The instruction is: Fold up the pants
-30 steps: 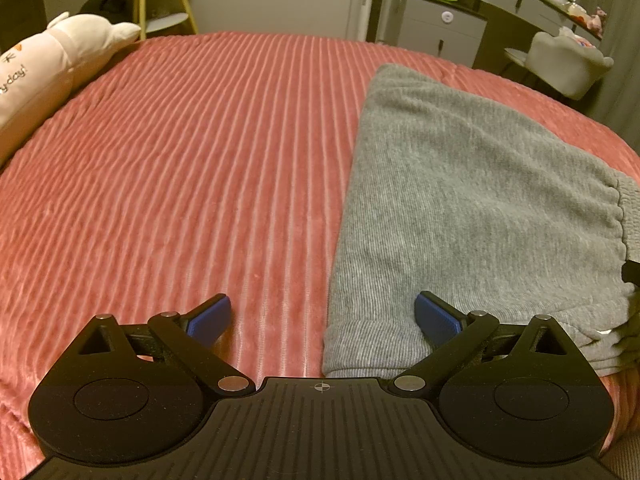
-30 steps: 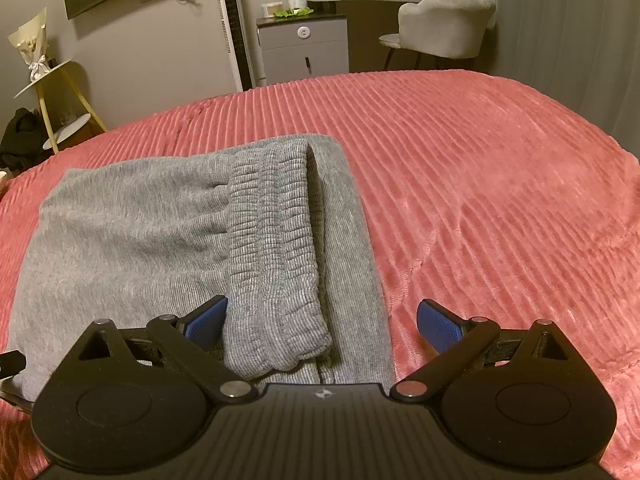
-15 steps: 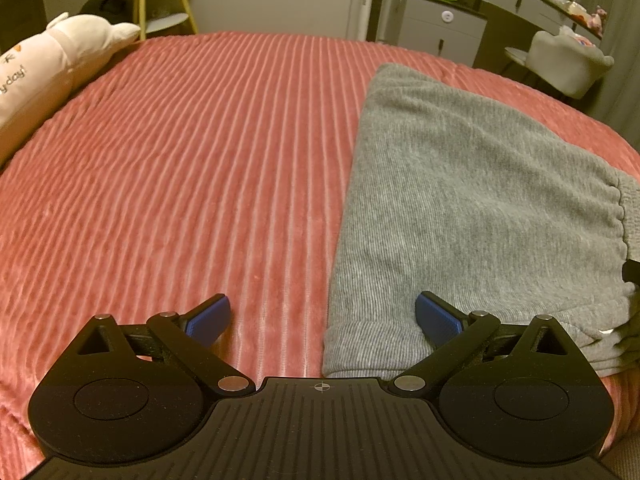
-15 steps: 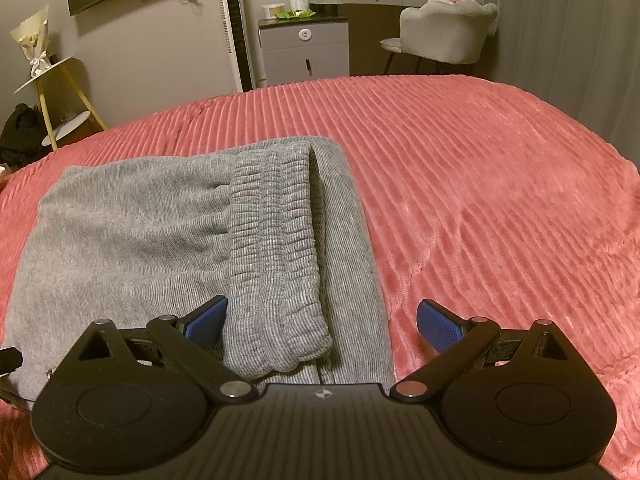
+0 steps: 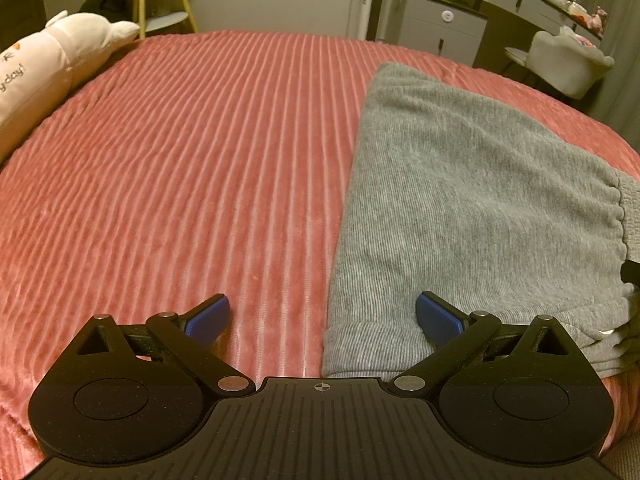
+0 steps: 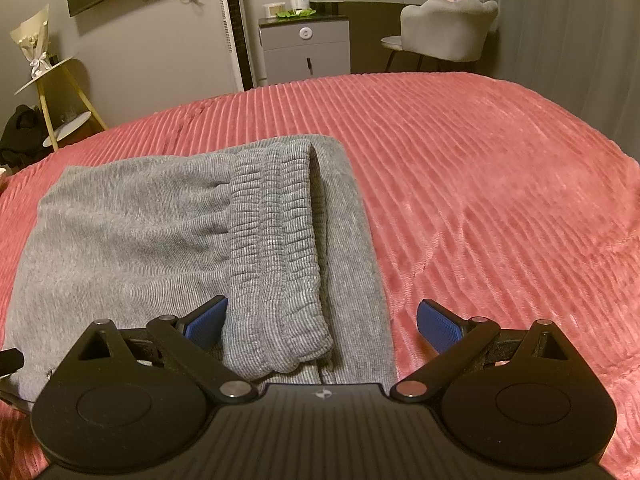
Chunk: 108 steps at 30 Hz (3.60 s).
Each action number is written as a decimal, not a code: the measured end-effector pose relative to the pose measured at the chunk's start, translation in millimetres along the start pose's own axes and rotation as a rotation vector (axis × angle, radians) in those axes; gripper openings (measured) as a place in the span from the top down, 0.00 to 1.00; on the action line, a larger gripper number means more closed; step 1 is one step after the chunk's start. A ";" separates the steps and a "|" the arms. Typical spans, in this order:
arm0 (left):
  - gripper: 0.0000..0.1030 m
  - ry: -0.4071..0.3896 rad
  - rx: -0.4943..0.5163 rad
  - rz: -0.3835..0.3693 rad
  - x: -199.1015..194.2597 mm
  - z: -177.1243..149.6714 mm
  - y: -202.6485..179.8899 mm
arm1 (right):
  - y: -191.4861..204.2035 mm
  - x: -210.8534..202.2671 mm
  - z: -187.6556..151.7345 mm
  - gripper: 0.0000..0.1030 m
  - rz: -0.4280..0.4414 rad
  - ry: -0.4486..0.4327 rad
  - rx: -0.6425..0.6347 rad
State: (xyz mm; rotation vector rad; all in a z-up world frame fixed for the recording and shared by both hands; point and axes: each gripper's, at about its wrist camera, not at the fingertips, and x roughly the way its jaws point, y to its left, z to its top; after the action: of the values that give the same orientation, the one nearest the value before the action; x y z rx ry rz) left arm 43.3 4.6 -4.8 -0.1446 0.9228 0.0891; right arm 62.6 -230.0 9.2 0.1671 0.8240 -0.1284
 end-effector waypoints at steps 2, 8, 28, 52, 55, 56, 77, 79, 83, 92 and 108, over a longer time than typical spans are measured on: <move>0.00 0.000 0.001 0.000 0.0 0.0 0.1 | -0.3 0.1 0.2 0.04 0.001 0.000 0.002; 0.00 0.000 0.000 0.000 0.0 -0.1 0.2 | 1.3 0.7 -0.8 0.04 -0.005 -0.007 -0.007; 0.00 -0.001 0.000 0.001 -0.3 -0.8 0.7 | 13.5 -13.6 -2.3 0.04 -0.079 -0.085 -0.084; 0.03 -0.114 -0.001 -0.015 -20.3 -2.2 5.0 | 76.2 -6.0 10.1 0.78 0.128 -0.090 -0.266; 0.03 -0.168 0.027 -0.015 -31.1 4.8 3.2 | 46.5 -28.0 -3.2 0.81 0.188 -0.091 -0.188; 0.03 -0.164 0.044 -0.017 -28.8 9.7 0.7 | 33.4 -37.6 -5.1 0.81 0.226 -0.095 -0.139; 0.30 0.121 0.002 -0.384 60.7 68.4 -11.6 | -52.5 28.8 36.3 0.55 0.534 0.137 0.320; 0.18 0.126 -0.007 -0.392 66.8 66.0 -10.8 | -55.3 32.7 31.5 0.44 0.547 0.130 0.330; 0.22 0.117 0.037 -0.340 64.1 72.0 -27.0 | -52.0 45.2 29.1 0.55 0.555 0.141 0.401; 0.13 0.081 0.043 -0.323 45.2 70.2 -7.3 | -52.4 -0.9 51.1 0.54 0.409 -0.028 0.211; 0.33 0.167 0.059 -0.508 83.2 86.9 -22.0 | -89.5 56.5 35.1 0.42 0.607 0.161 0.297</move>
State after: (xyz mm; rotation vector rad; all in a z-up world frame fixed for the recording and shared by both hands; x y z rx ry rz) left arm 164.8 -1.7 -17.7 -0.3307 1.0291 -0.4260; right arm 109.8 -327.3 -17.8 0.7055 0.8787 0.3404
